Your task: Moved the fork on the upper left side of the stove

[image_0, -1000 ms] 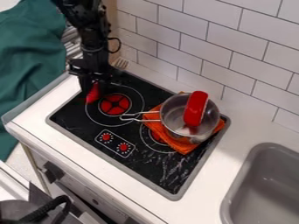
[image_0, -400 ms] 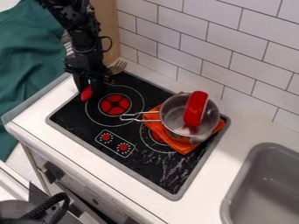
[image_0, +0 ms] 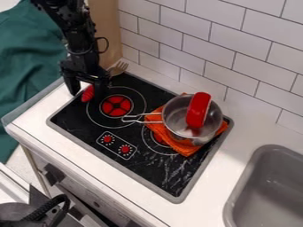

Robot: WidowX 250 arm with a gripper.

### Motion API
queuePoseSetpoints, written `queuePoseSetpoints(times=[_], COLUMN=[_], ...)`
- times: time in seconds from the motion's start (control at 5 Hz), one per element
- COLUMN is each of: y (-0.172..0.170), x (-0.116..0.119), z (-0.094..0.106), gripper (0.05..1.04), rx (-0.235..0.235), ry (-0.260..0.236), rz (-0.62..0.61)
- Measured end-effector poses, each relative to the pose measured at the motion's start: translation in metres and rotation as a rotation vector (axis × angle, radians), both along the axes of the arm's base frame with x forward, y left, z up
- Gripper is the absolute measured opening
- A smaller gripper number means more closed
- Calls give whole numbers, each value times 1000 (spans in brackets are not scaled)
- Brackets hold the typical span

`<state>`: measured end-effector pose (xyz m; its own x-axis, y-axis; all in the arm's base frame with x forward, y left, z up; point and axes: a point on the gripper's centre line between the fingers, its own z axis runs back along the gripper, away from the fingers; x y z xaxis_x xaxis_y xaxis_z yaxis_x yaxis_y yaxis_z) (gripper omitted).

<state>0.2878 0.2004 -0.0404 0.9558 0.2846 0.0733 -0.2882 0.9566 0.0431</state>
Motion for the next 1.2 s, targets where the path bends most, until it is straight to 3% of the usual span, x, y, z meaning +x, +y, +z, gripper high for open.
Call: queuePoseSetpoints(times=[0.2, 0.6, 0.8, 1.0, 1.2], y=[-4, -35, -67, -92, -109], x=[-1, -6, -10, -17, -22], z=[16, 86, 99, 95, 87], gripper=[1004, 1001, 1001, 1001, 1001], rx=[-5, 46, 59, 70, 56], ry=[-25, -125, -80, -19, 8], rz=[-10, -85, -117, -126, -131])
